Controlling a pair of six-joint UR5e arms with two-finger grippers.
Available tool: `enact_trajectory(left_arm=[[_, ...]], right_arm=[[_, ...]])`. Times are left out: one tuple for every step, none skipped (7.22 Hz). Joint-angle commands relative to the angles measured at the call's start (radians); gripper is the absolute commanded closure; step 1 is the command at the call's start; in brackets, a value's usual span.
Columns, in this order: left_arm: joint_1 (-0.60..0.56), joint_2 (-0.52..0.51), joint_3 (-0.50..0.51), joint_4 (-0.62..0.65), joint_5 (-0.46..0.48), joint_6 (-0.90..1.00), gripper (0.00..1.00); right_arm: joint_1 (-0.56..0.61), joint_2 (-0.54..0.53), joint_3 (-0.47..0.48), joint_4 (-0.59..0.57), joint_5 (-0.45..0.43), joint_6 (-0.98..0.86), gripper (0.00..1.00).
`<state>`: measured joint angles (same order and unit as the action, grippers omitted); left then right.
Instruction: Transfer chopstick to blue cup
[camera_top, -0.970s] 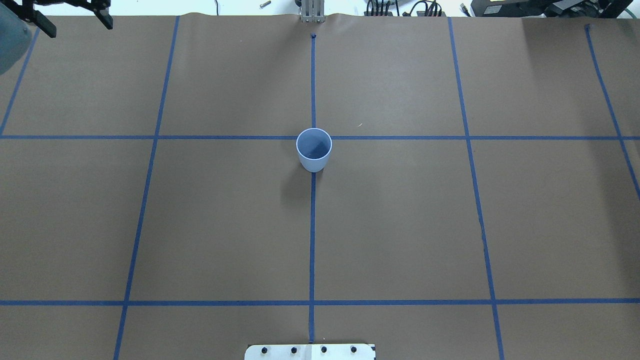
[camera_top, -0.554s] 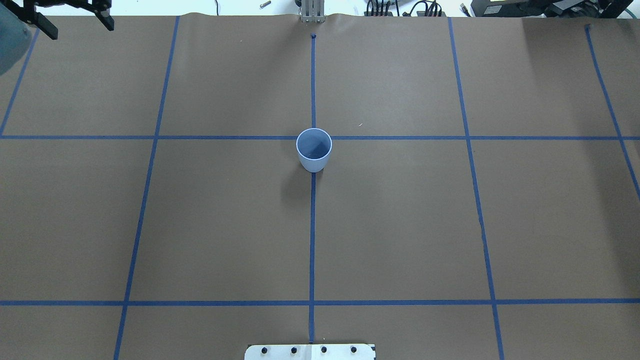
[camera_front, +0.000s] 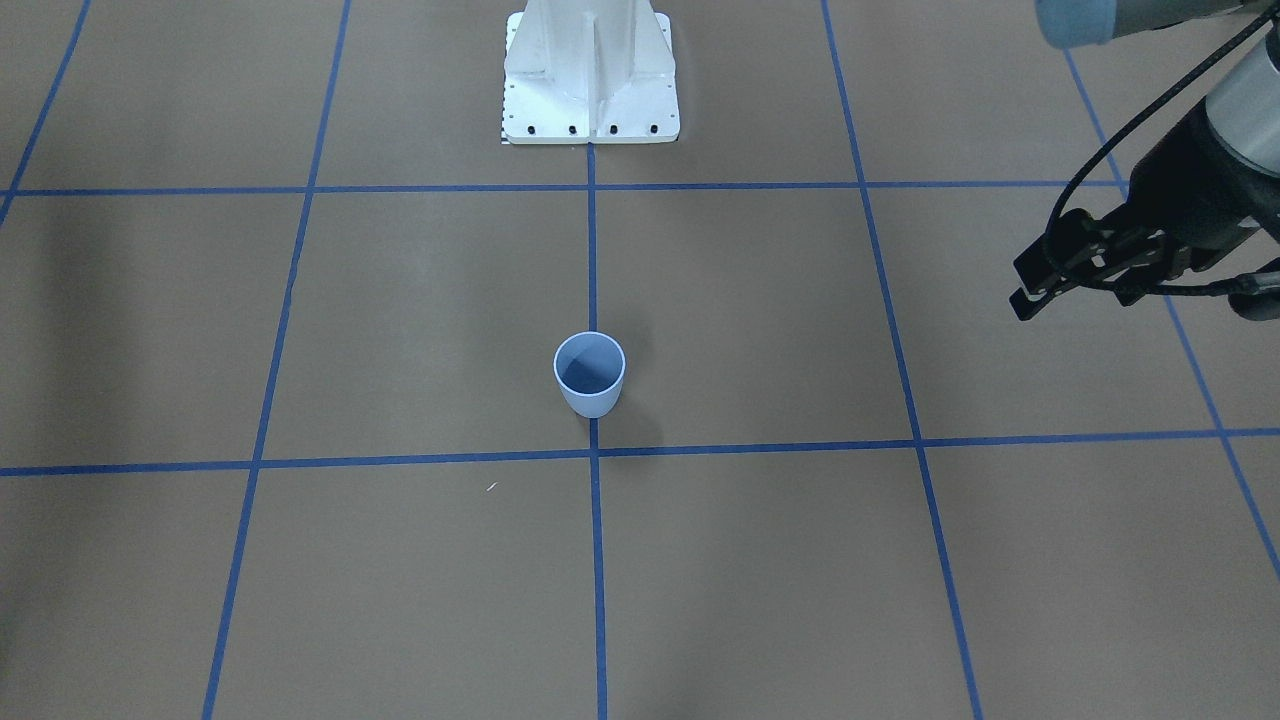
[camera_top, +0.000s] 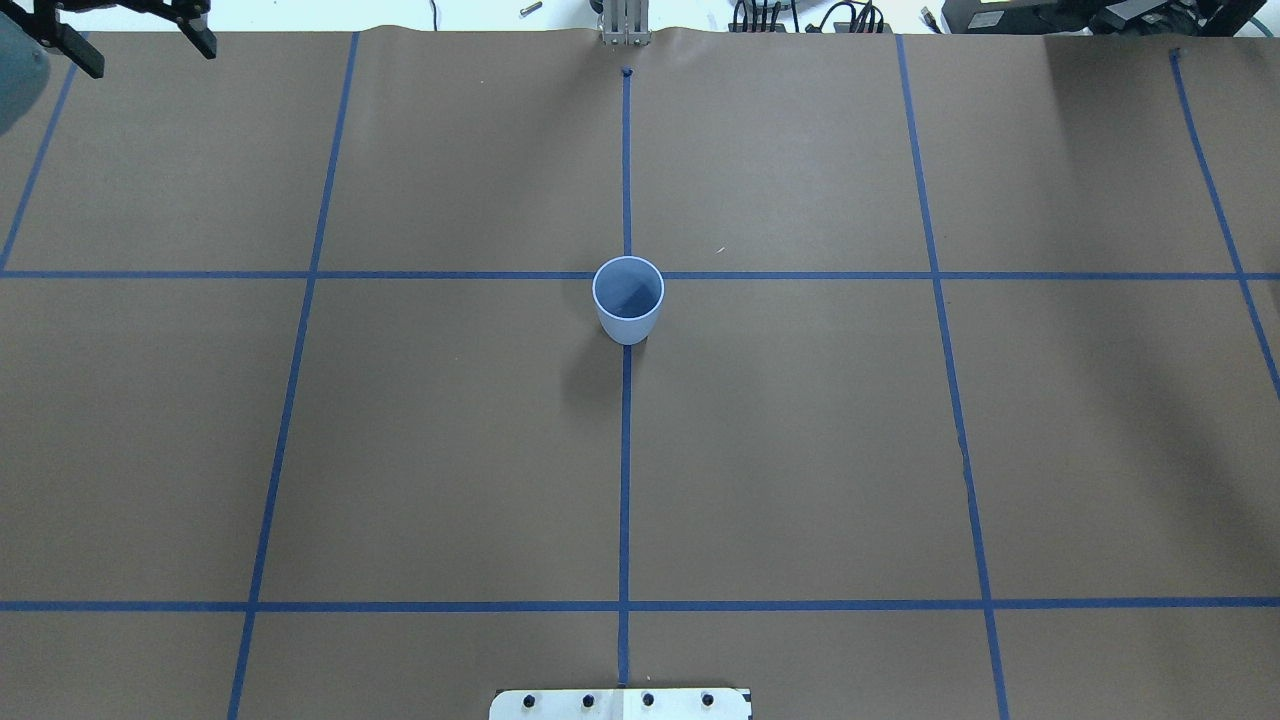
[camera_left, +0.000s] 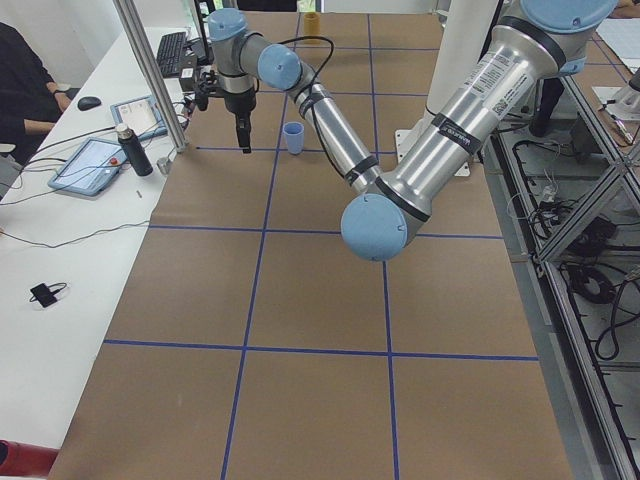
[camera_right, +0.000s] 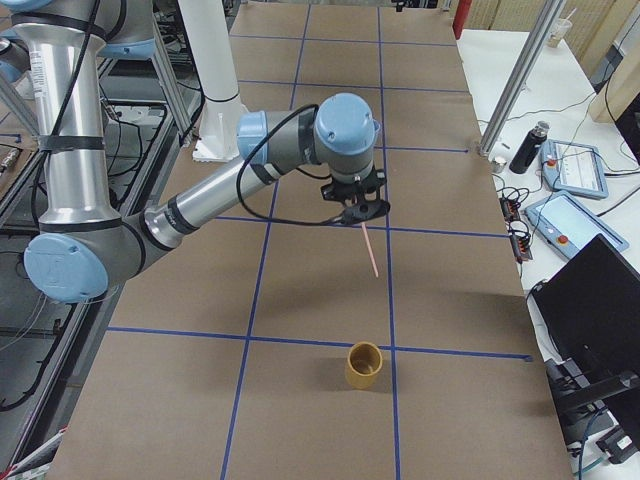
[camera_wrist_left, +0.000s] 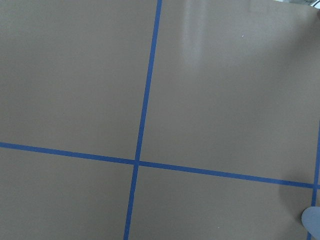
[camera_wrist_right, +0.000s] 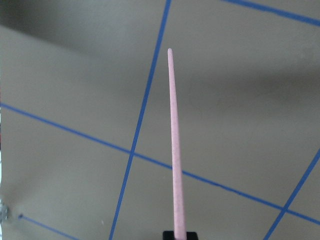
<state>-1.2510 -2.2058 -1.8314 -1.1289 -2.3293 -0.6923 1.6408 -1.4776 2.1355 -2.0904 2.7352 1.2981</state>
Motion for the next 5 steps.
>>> enact_trajectory(left_arm=[[-0.143,0.040,0.065,0.000,-0.001,0.229,0.02],[-0.203,0.087,0.107,-0.009,-0.001,0.341,0.02],[-0.250,0.113,0.182,-0.006,0.007,0.523,0.02],[-0.307,0.118,0.266,-0.026,0.007,0.563,0.02],[-0.320,0.162,0.305,-0.099,0.007,0.562,0.02]], right_arm=[[-0.187,0.289,-0.001,0.000,0.018,0.093,1.00],[-0.279,0.395,-0.014,0.003,0.009,0.096,1.00],[-0.385,0.483,-0.022,0.018,-0.030,0.084,1.00],[-0.518,0.567,-0.041,0.077,-0.105,0.090,1.00],[-0.582,0.689,-0.151,0.137,-0.141,0.095,1.00]])
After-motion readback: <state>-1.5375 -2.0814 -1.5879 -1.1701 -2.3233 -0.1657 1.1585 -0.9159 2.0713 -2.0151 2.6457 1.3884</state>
